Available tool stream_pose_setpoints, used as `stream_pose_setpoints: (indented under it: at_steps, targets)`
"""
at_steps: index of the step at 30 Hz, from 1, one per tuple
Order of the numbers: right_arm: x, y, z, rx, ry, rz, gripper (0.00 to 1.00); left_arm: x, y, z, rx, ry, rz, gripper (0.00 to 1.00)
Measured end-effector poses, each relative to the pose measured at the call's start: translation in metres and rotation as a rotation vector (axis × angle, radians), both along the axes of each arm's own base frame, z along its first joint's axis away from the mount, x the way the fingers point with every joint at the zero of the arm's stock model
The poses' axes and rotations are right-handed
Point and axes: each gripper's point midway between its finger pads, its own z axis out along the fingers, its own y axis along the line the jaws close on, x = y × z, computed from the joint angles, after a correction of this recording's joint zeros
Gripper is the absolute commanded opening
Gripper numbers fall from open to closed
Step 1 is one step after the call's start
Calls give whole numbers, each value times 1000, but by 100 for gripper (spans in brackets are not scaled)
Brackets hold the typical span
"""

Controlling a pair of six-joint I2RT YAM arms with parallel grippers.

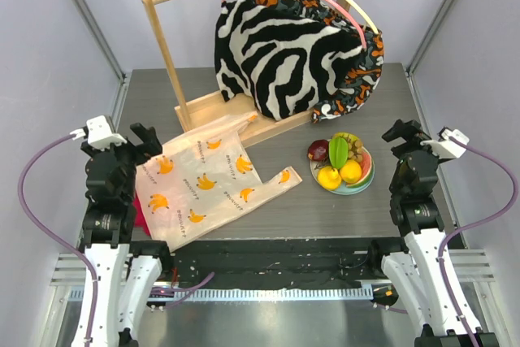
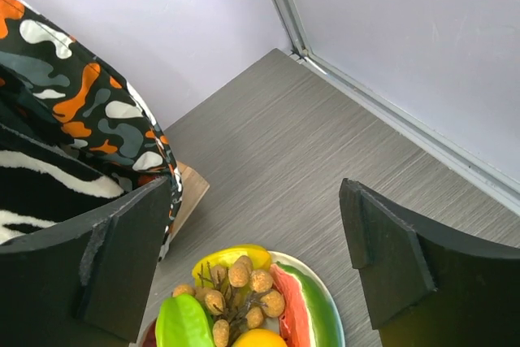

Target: Place the fruits into the plastic bag

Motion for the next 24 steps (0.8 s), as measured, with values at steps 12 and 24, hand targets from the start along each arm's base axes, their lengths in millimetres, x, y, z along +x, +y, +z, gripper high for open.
stream_pose_setpoints:
  at_steps: [12, 24]
  targets:
    - [20, 46, 7, -82, -3, 288, 78, 8, -6, -1, 1, 24, -38, 100]
    - [41, 234, -32, -266, 202, 962, 80, 26, -26, -9, -21, 72, -147, 100]
